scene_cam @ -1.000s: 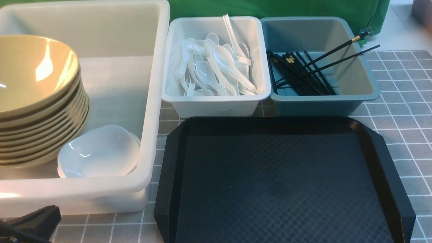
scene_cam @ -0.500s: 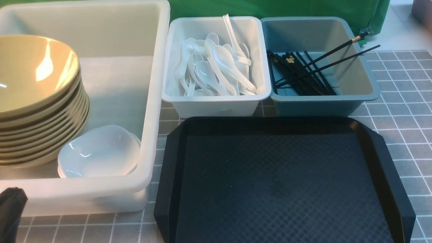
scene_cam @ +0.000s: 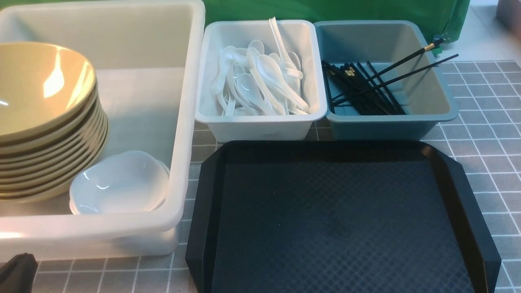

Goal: On grey table put chopsticks spoon bowls plates into blue grey white boxes.

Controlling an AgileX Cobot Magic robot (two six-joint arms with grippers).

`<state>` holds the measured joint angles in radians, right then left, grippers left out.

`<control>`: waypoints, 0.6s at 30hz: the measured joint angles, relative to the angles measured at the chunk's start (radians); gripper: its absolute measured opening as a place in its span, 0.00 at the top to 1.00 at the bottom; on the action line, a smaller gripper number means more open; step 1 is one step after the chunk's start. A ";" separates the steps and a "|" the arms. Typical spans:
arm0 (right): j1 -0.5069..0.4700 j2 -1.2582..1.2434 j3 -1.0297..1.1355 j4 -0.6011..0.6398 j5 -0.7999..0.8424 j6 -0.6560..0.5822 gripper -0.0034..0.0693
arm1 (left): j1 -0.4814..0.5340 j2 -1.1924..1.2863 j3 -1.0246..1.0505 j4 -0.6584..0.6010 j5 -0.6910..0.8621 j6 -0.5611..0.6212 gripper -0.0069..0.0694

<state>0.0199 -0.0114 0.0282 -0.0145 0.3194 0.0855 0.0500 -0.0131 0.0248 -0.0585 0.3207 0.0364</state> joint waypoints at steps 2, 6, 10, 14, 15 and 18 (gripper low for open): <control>0.000 0.000 0.000 0.000 0.000 0.000 0.87 | 0.000 0.000 0.000 -0.004 0.000 0.012 0.92; 0.000 0.000 0.000 0.000 0.000 0.000 0.87 | 0.000 0.000 0.000 -0.007 -0.001 0.041 0.92; 0.000 0.000 0.000 0.000 0.000 0.000 0.86 | 0.000 0.000 0.000 -0.007 -0.001 0.050 0.92; 0.000 0.000 0.000 0.000 0.000 0.000 0.85 | 0.000 0.000 0.000 -0.007 -0.001 0.054 0.92; 0.000 0.000 0.000 0.000 0.000 0.000 0.85 | 0.000 0.000 0.000 -0.007 -0.001 0.055 0.92; 0.000 0.000 0.000 0.000 0.000 0.000 0.85 | 0.000 0.000 0.000 -0.007 -0.001 0.055 0.92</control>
<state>0.0199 -0.0114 0.0282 -0.0145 0.3194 0.0855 0.0500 -0.0131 0.0248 -0.0654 0.3193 0.0910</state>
